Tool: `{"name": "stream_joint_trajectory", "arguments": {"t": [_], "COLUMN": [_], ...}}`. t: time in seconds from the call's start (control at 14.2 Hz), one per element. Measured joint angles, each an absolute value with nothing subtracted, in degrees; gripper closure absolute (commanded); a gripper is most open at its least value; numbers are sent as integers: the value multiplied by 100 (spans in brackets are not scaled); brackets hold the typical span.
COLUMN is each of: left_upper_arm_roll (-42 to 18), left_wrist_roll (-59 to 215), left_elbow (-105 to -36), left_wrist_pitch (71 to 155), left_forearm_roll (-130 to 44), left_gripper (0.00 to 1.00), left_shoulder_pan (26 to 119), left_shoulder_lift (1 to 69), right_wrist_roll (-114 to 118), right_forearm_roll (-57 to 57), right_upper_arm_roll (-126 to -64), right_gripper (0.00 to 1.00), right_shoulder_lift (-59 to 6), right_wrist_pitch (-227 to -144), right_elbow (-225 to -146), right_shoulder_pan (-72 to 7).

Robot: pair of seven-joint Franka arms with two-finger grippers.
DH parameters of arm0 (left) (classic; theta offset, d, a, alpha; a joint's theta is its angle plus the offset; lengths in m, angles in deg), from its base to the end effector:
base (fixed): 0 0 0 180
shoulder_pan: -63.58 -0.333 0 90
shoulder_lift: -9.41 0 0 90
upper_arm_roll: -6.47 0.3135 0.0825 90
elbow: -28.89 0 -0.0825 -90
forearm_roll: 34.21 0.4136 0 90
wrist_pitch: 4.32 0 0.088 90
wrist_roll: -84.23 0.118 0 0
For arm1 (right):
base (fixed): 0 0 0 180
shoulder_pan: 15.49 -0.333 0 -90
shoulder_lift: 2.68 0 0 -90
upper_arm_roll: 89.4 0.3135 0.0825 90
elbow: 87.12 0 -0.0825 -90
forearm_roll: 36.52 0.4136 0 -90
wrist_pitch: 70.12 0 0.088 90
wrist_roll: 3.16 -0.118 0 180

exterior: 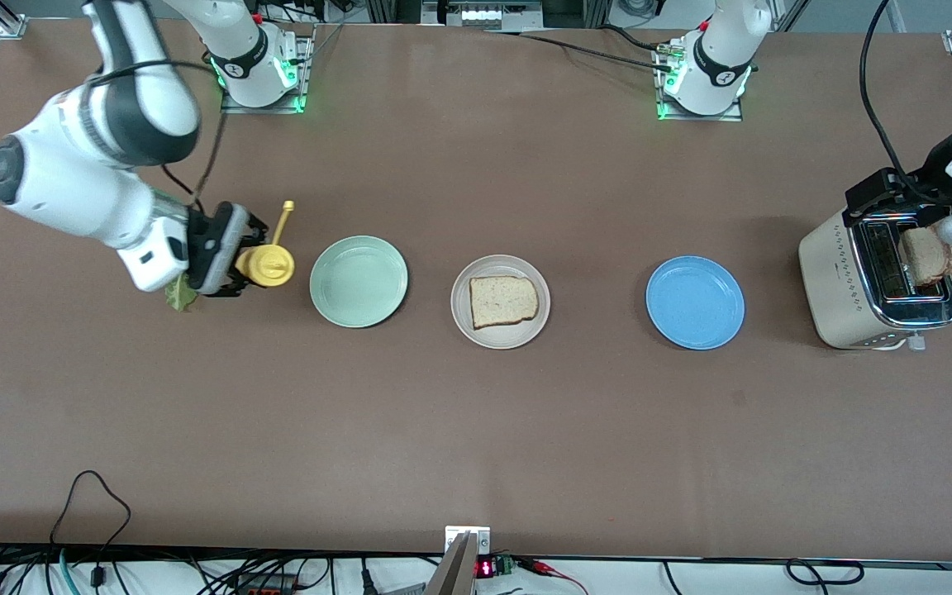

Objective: Make sandwich in beige plate with both arms
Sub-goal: 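Carry the yellow bottle back beside the lettuce with the right gripper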

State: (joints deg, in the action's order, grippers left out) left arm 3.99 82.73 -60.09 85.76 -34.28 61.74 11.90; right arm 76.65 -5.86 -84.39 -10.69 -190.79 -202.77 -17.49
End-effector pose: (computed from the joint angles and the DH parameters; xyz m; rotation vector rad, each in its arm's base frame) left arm 0.5967 -0.0063 0.5944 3.1386 0.0236 -0.0381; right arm 0.5936 0.1013 0.3562 -2.2255 -1.5630 -0.3233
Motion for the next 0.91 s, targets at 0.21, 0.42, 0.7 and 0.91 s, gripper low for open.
{"name": "stream_joint_trajectory", "arguments": {"t": [0.21, 0.42, 0.7, 0.91], "left_upper_arm_roll": [408, 409, 405, 415], "left_wrist_roll": [8272, 8268, 8268, 8271], "left_elbow": [-5995, -5995, -5995, -5996], "left_wrist_pitch": [8574, 8574, 8480, 8480], "left_forearm_roll": [-3429, -3429, -3431, -3431], "left_gripper": [0, 0, 0, 0], "left_shoulder_pan": [6174, 6174, 6193, 6189], "left_shoulder_lift": [1151, 1119, 1053, 980], "right_wrist_roll": [9181, 10570, 12481, 13166], "right_forearm_roll": [389, 1269, 2308, 2532], "right_upper_arm_roll": [-8431, -8418, -8411, -8405], "right_gripper": [100, 100, 100, 100], "right_shoulder_lift": [-1068, -1129, -1820, -2326], "right_wrist_pitch": [-19083, -19062, -18706, -18662], "right_elbow": [-20744, -21217, -21494, -21500], "right_shoulder_pan": [-1225, -757, -124, 64]}}
